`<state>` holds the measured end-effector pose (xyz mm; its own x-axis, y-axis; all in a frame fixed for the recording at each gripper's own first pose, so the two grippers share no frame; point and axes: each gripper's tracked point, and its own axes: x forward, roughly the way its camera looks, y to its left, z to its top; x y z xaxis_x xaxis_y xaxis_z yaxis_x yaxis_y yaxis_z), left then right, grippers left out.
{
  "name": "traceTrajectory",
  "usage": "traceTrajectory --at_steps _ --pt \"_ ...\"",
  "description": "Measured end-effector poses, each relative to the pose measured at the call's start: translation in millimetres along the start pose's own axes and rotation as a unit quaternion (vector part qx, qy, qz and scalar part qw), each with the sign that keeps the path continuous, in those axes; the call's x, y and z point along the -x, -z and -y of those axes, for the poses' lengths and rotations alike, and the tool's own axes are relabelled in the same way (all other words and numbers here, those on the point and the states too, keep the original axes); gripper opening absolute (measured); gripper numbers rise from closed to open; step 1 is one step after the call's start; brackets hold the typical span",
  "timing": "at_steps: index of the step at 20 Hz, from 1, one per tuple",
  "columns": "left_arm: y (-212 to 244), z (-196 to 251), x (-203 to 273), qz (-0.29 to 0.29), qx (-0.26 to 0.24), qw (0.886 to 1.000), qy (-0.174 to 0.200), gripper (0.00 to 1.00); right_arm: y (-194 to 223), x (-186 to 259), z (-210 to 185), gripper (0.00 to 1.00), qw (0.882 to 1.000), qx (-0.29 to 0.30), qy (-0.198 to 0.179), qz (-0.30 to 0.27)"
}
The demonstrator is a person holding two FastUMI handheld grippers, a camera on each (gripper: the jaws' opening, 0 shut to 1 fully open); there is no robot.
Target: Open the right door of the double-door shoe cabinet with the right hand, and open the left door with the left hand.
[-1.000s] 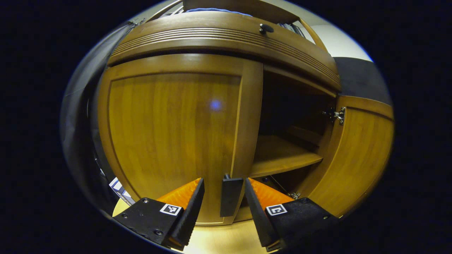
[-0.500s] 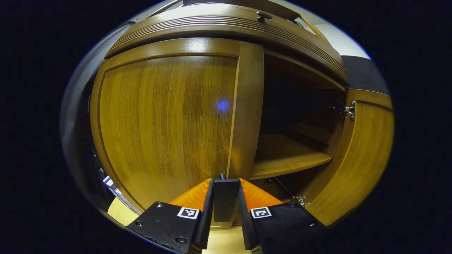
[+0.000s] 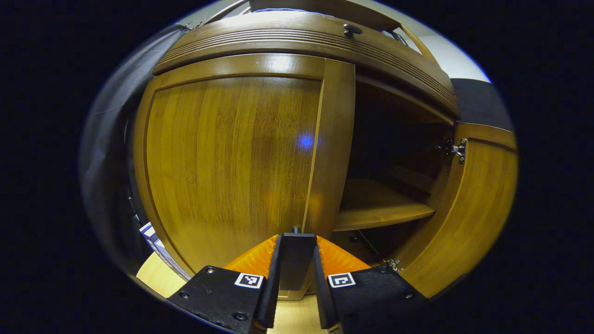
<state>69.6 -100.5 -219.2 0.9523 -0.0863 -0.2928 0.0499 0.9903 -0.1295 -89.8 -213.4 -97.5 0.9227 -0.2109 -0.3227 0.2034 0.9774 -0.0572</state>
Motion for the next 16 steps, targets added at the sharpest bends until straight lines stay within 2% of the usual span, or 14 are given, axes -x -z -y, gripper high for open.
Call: traceTrajectory --at_steps 3,4,8,16 --pt "0.5 -2.2 13.7 0.003 0.003 1.0 0.0 0.37 2.4 5.5 -8.4 0.17 1.0 0.006 -0.013 -0.001" --pt "1.7 -2.1 17.9 0.005 0.007 1.0 0.0 0.34 3.1 7.2 -12.4 0.17 1.0 0.007 -0.018 -0.001" --pt "4.0 -5.9 36.6 0.007 0.014 1.0 -0.001 0.38 4.7 11.8 -29.0 0.17 0.999 0.007 -0.042 -0.002" --pt "9.6 -17.5 79.8 0.009 0.036 0.999 -0.002 0.34 12.8 13.9 -61.4 0.17 0.996 0.015 -0.088 -0.009"
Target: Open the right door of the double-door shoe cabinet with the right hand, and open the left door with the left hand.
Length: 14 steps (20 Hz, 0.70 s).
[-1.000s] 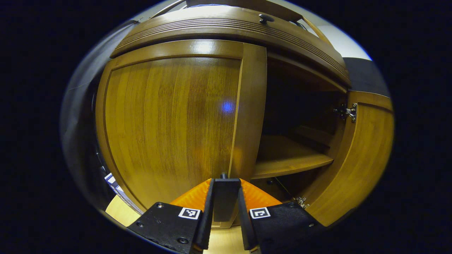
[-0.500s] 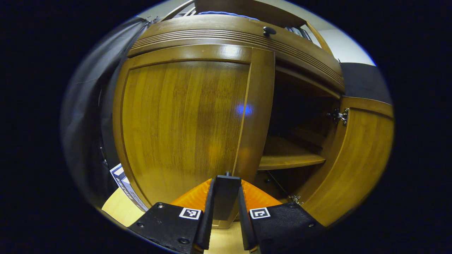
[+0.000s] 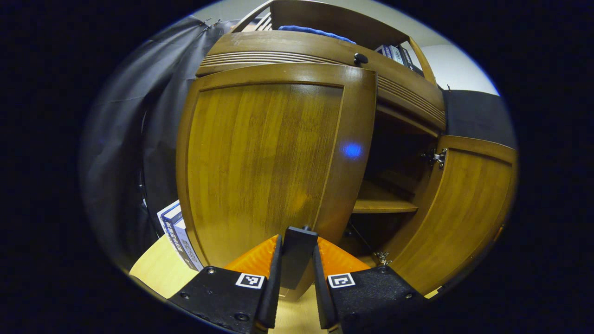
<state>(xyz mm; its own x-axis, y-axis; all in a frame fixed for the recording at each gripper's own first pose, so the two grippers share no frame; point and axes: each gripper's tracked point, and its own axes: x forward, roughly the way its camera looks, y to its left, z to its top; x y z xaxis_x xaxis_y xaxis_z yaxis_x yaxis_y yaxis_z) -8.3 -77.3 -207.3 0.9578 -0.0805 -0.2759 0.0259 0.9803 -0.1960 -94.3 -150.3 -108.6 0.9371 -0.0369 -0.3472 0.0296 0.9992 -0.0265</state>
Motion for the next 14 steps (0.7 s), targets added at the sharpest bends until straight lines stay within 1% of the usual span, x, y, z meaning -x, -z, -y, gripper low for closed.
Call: traceTrajectory --at_steps 1,3,4,5,6,7,9,10,11,12,13,14 --pt "-0.1 -2.5 5.6 0.001 0.001 1.0 0.001 0.36 1.8 -1.3 -6.0 0.17 1.0 -0.001 -0.008 -0.001" --pt "-3.0 -4.9 12.5 0.001 0.005 1.0 -0.001 0.36 5.0 -5.2 -17.4 0.17 1.0 -0.003 -0.025 -0.004" --pt "0.1 -10.7 22.0 0.002 0.01 1.0 -0.002 0.34 5.9 -7.4 -23.0 0.17 0.999 -0.002 -0.033 -0.004" --pt "0.8 -13.9 28.4 0.003 0.014 1.0 -0.003 0.36 7.0 -8.6 -29.9 0.17 0.999 -0.001 -0.042 -0.005" --pt "1.1 -16.2 32.7 0.004 0.017 1.0 -0.004 0.34 8.3 -10.3 -35.8 0.17 0.999 -0.001 -0.051 -0.007" --pt "0.7 -19.1 37.3 0.004 0.019 1.0 -0.006 0.36 10.0 -12.0 -41.4 0.17 0.998 0.0 -0.06 -0.009" --pt "0.3 -24.4 47.2 0.004 0.021 1.0 -0.012 0.36 12.1 -15.6 -52.9 0.17 0.997 0.001 -0.078 -0.011" --pt "0.8 -27.4 51.0 0.004 0.023 1.0 -0.015 0.36 12.4 -17.1 -57.4 0.17 0.996 0.001 -0.086 -0.012" --pt "0.5 -30.8 55.2 0.004 0.026 0.999 -0.019 0.34 12.2 -18.0 -63.1 0.17 0.996 0.002 -0.093 -0.011" --pt "1.2 -33.3 59.3 0.004 0.031 0.999 -0.021 0.36 12.2 -19.7 -66.8 0.17 0.995 0.003 -0.098 -0.012" --pt "0.1 -36.6 64.3 0.004 0.035 0.999 -0.024 0.34 13.3 -19.9 -71.9 0.17 0.994 0.004 -0.105 -0.012" --pt "0.8 -39.8 68.2 0.004 0.04 0.999 -0.025 0.34 14.7 -20.7 -75.4 0.17 0.994 0.005 -0.11 -0.013"
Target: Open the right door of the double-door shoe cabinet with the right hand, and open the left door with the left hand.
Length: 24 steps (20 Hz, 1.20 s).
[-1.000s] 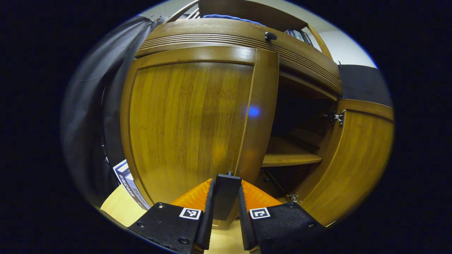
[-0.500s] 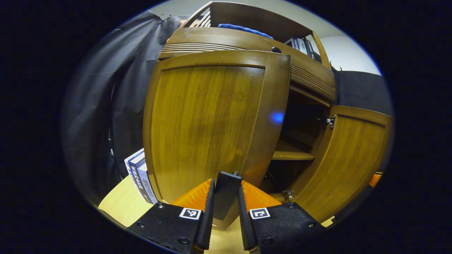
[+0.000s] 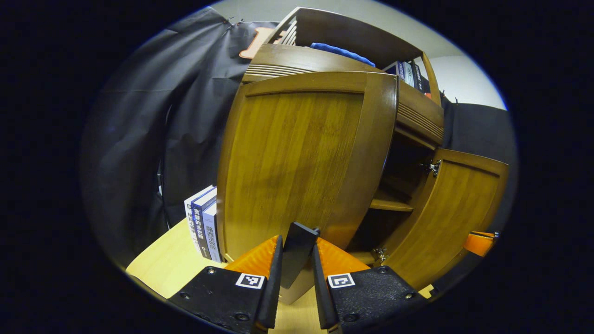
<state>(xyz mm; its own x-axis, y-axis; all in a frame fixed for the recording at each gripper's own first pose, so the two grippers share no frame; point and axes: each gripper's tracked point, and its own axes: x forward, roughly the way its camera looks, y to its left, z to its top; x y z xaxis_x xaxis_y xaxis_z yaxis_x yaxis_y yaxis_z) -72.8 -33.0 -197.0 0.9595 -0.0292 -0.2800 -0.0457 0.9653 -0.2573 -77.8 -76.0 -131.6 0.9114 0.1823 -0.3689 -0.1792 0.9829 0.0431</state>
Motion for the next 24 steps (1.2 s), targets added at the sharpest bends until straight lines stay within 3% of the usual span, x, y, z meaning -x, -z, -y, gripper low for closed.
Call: traceTrajectory --at_steps 13,24 --pt "-15.6 -50.4 43.2 0.007 0.01 0.999 -0.031 0.35 15.6 -22.2 -54.4 0.17 0.998 0.004 -0.063 -0.017" --pt "-32.5 -105.2 71.7 0.034 -0.021 0.996 -0.077 0.38 21.7 -33.1 -100.4 0.17 0.993 0.014 -0.111 -0.026"
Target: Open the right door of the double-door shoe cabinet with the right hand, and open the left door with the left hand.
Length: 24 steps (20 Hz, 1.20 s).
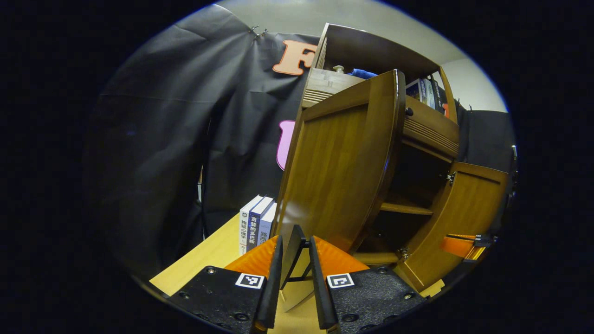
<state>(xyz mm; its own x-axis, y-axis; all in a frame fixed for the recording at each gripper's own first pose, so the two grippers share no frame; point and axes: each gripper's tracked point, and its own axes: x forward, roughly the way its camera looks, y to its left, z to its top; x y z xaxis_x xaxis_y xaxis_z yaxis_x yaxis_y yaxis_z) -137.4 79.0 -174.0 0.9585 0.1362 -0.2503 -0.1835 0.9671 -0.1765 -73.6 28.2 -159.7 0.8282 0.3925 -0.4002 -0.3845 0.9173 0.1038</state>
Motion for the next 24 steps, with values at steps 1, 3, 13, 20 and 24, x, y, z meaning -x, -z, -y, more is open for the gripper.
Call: traceTrajectory --at_steps 1,3,13,20,24 --pt "-2.6 -5.9 1.7 0.004 -0.008 1.0 -0.003 0.35 0.3 -0.4 -3.4 0.17 1.0 0.002 -0.004 0.0" --pt "-5.6 -10.4 2.2 0.004 -0.01 1.0 0.003 0.34 1.5 -2.7 -8.8 0.17 1.0 0.006 -0.011 -0.002" --pt "-16.3 -48.0 2.9 0.011 -0.025 1.0 -0.013 0.29 2.3 -7.5 -20.7 0.17 1.0 0.006 -0.03 -0.005" --pt "-24.8 -65.0 7.9 0.018 -0.044 0.998 -0.03 0.29 -2.9 -8.9 -19.8 0.17 0.999 0.001 -0.034 0.001" --pt "-40.8 -75.5 17.8 0.034 -0.026 0.997 -0.056 0.29 -1.2 -12.1 -20.5 0.17 0.999 0.003 -0.045 -0.003"
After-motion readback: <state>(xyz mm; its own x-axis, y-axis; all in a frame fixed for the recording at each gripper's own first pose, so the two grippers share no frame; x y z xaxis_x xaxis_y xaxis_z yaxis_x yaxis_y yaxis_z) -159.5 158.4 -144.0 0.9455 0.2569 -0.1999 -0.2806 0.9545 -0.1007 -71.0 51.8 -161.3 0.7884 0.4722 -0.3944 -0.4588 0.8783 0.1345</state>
